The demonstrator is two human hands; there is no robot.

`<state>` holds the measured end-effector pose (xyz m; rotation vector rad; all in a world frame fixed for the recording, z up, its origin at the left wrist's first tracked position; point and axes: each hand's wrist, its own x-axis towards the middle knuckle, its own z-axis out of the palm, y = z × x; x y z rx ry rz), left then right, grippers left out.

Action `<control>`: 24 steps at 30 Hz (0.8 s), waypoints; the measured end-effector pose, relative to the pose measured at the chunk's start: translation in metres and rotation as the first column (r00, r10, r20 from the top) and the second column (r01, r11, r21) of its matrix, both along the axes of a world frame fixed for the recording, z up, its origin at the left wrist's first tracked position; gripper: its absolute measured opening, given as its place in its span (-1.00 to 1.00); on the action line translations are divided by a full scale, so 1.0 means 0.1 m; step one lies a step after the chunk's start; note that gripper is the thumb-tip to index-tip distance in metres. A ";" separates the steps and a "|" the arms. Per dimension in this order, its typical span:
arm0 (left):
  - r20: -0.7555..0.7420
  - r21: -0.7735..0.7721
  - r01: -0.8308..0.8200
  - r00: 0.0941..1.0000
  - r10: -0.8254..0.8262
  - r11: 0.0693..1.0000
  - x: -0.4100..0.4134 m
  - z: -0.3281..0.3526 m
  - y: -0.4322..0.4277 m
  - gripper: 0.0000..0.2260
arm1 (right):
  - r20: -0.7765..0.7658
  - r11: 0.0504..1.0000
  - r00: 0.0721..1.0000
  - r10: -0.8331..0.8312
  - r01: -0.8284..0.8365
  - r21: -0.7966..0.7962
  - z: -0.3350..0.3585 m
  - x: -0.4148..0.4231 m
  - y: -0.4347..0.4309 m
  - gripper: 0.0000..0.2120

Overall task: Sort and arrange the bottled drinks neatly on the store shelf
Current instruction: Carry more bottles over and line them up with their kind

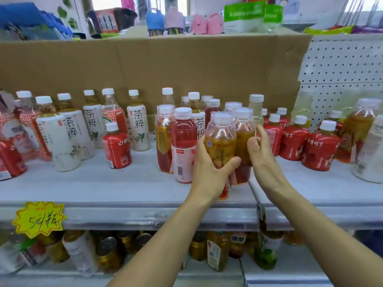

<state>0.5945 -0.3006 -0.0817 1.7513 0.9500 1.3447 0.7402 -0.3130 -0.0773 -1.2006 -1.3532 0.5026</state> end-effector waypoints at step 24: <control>-0.420 0.094 -0.040 0.905 0.076 0.995 -0.22 -0.12 0.00 -0.05 | 0.373 0.934 0.858 -0.353 0.299 0.195 -0.14 -0.32 -0.09 -0.09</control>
